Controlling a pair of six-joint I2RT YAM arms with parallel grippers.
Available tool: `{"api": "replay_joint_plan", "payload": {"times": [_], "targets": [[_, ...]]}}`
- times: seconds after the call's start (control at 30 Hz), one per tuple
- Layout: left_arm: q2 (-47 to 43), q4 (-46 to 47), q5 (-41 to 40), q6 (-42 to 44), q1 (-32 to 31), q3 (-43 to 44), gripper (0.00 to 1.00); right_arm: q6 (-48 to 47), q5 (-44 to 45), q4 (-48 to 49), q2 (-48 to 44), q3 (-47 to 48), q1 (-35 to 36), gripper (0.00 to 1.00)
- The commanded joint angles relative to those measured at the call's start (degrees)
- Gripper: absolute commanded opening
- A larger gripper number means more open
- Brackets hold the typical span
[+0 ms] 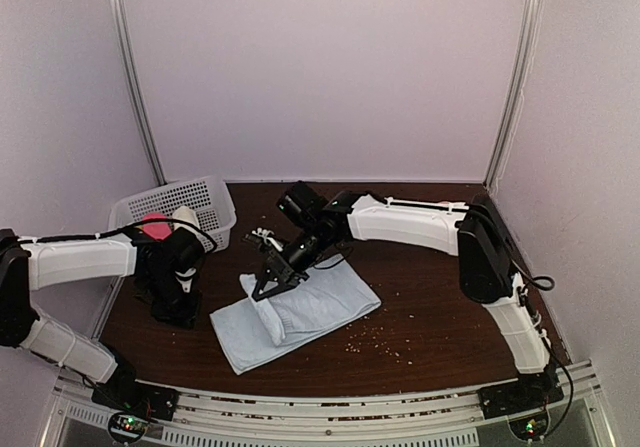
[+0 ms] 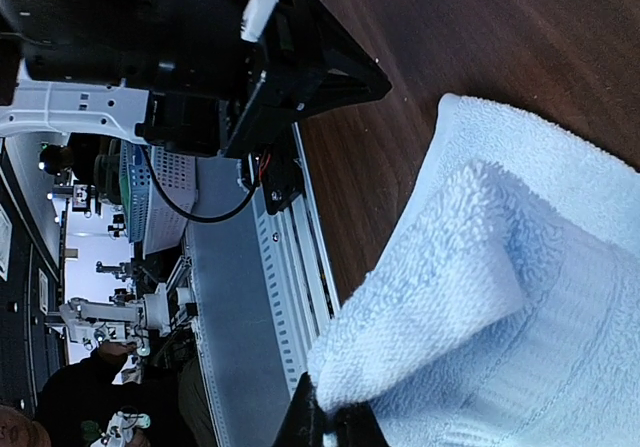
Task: Roll the towels
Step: Fold the towel at the center of the board, then rotate the towel at the center of the board.
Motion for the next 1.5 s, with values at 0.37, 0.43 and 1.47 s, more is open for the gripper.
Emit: {"api": "replay_joint_plan", "payload": {"times": [0.37,0.43,1.47], "targets": [[-2.4,1.6,1.8,-1.6,0.0,-1.1,0.03,17.8,-1.1,19.8,7.2,4.0,5.7,0.00],[-2.5,1.5,1.8,-1.7,-0.1,-1.2,0.03,20.0,-1.3,22.0,8.3,3.9,5.9,0.00],[-10.2,-2.1,0.1,-2.0,-1.6,12.1,0.02,9.5,2.8,26.1,-3.9,-8.9,0.6,0.38]]}}
